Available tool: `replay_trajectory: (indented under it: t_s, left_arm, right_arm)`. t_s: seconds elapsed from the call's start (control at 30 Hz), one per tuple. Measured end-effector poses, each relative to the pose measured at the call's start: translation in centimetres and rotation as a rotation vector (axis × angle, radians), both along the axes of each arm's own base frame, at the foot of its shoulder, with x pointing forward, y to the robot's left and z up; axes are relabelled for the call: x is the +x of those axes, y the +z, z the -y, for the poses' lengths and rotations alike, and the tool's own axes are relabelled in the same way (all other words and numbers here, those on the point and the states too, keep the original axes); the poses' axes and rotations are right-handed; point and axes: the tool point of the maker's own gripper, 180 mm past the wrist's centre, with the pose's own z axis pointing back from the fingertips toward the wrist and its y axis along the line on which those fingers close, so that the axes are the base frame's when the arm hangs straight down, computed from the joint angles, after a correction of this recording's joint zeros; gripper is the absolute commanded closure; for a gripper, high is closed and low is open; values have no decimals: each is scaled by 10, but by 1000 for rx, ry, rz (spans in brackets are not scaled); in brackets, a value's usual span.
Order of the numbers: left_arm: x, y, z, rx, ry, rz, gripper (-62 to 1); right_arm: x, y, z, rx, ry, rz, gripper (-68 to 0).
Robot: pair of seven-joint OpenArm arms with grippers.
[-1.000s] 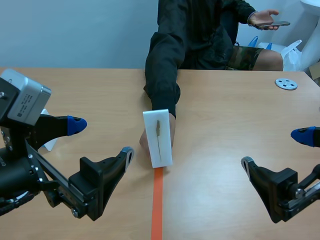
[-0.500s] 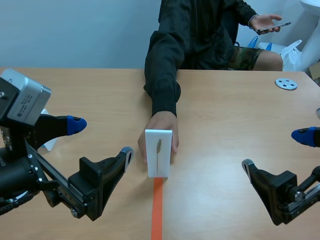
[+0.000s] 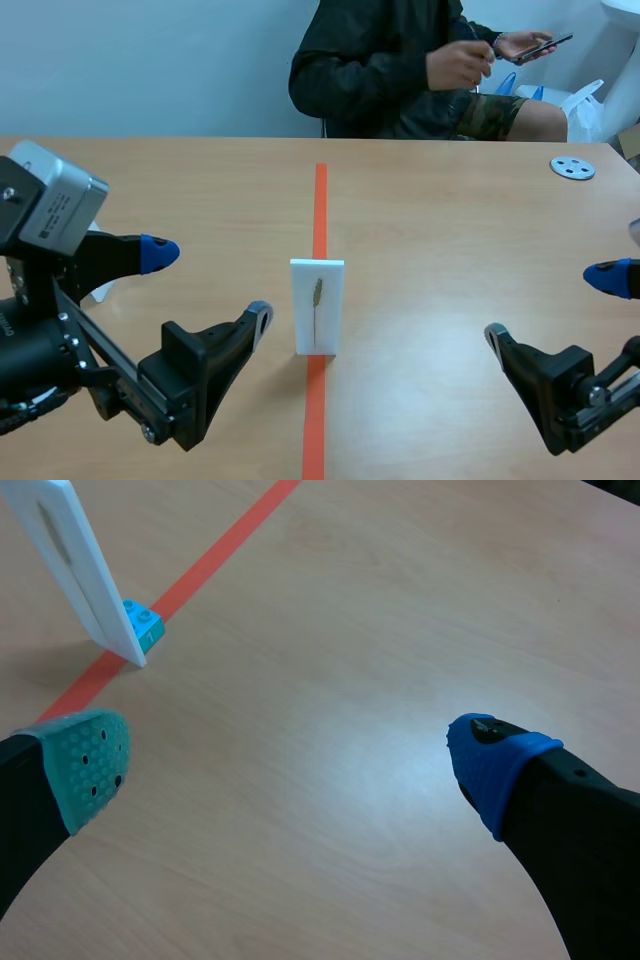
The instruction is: Sort the leaf by its shape. The table is split by an orange tape line. A compound leaf with several leaflets goes to the left side, a simple leaf with one blade goes to the right side. Return to the home posture when a red brick is placed on the table.
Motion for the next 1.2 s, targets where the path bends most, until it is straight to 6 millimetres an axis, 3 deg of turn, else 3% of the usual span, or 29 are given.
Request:
replay_trajectory:
  t_s: [0.83, 0.93, 1.1, 1.2]
  left_arm:
    - [0, -5, 0, 43, -24, 7, -623]
    - [3, -14, -1, 51, -42, -6, -623]
    - [14, -46, -10, 75, -35, -64, -623]
    - [19, -63, -6, 68, -49, -91, -623]
  right_arm:
    - [0, 0, 0, 0, 0, 0, -679]
    - [0, 0, 0, 0, 0, 0, -679]
    - [0, 0, 0, 0, 0, 0, -679]
    - [0, 0, 0, 0, 0, 0, -679]
